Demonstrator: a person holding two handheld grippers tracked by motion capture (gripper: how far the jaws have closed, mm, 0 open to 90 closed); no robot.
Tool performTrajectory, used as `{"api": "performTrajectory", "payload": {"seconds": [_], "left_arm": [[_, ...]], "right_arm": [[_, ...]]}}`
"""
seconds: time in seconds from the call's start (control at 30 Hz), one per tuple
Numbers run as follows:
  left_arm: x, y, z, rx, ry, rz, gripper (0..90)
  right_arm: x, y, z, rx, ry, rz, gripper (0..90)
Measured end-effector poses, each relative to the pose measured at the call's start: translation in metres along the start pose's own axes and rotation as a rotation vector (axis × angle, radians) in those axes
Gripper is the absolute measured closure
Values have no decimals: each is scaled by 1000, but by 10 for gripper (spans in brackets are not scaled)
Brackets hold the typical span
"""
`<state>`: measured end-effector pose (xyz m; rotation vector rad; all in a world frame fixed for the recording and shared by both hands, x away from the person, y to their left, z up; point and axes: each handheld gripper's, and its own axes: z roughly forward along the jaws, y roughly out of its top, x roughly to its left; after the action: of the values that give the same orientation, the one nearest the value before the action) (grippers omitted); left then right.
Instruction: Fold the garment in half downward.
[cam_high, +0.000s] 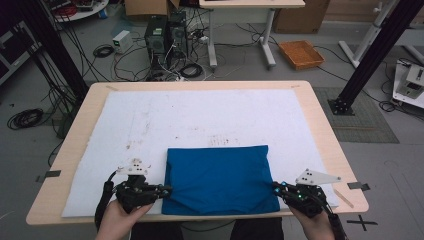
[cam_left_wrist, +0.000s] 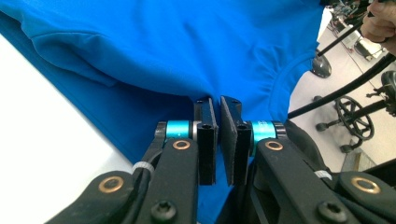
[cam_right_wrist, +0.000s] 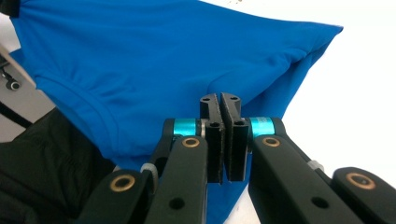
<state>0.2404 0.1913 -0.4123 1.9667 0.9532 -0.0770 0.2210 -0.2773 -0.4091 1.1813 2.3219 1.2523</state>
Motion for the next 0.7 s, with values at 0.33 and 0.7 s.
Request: {"api": "performTrajectory", "payload": {"seconds": [0.33, 0.7], "left_arm": [[-4, -10, 3, 34, 39, 24, 840], [-3, -18, 2, 19, 104, 6, 626]], "right_arm": [[6, -11, 1, 35, -9, -20, 887], [6, -17, 3, 62, -51, -29, 744]]}}
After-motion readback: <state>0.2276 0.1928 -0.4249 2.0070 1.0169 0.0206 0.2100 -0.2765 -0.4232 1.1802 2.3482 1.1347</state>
